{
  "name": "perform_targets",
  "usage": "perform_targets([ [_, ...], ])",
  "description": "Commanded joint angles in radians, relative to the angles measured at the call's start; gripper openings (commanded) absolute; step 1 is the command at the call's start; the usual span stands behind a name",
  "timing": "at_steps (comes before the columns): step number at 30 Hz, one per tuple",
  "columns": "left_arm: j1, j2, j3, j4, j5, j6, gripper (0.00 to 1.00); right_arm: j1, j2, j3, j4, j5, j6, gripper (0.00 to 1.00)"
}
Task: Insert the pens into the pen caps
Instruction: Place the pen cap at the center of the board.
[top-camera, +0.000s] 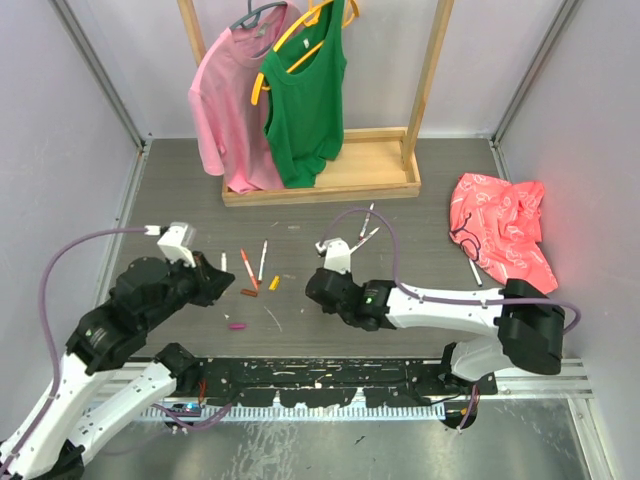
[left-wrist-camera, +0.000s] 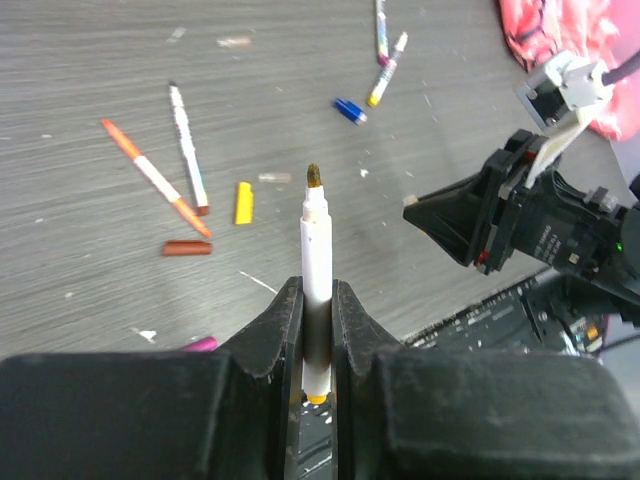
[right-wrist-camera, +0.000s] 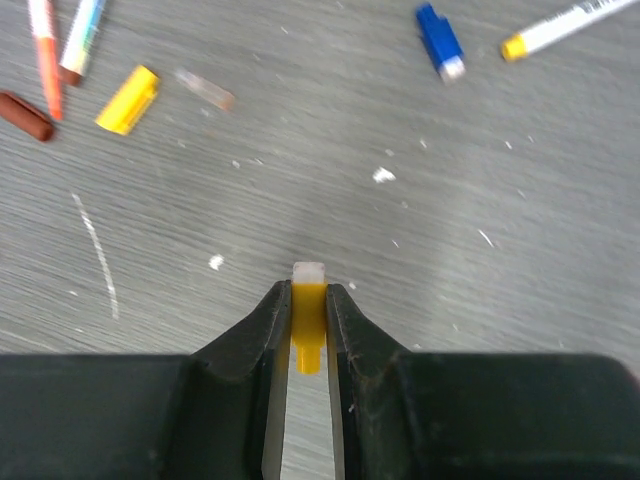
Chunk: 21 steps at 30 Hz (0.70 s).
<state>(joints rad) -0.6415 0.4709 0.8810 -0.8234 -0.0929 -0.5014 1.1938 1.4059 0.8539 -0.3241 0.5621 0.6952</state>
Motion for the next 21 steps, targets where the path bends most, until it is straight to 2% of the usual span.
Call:
perform_targets([
  [1,-0.004,0.093,-0.014,0.172,0.236,0.06,0.0,-0.002,-0.076,-0.066,-0.071,0.039,0.117,0.08],
  [3,-0.004,0.15,0.002,0.175,0.305,0.096,0.0,-0.004,-0.097,-0.091,-0.096,0.032,0.147,0.08],
  [6,-0.004,0.216,0.037,0.148,0.322,0.151,0.0,-0.007,-0.133,-0.134,-0.122,0.037,0.19,0.08],
  [13,-0.004,0.251,0.062,0.111,0.217,0.265,0.0,-0.044,-0.146,-0.206,-0.145,0.019,0.217,0.08],
  [21,-0.004,0.241,0.039,0.065,0.134,0.273,0.0,-0.076,-0.064,-0.197,-0.159,-0.05,0.162,0.08],
])
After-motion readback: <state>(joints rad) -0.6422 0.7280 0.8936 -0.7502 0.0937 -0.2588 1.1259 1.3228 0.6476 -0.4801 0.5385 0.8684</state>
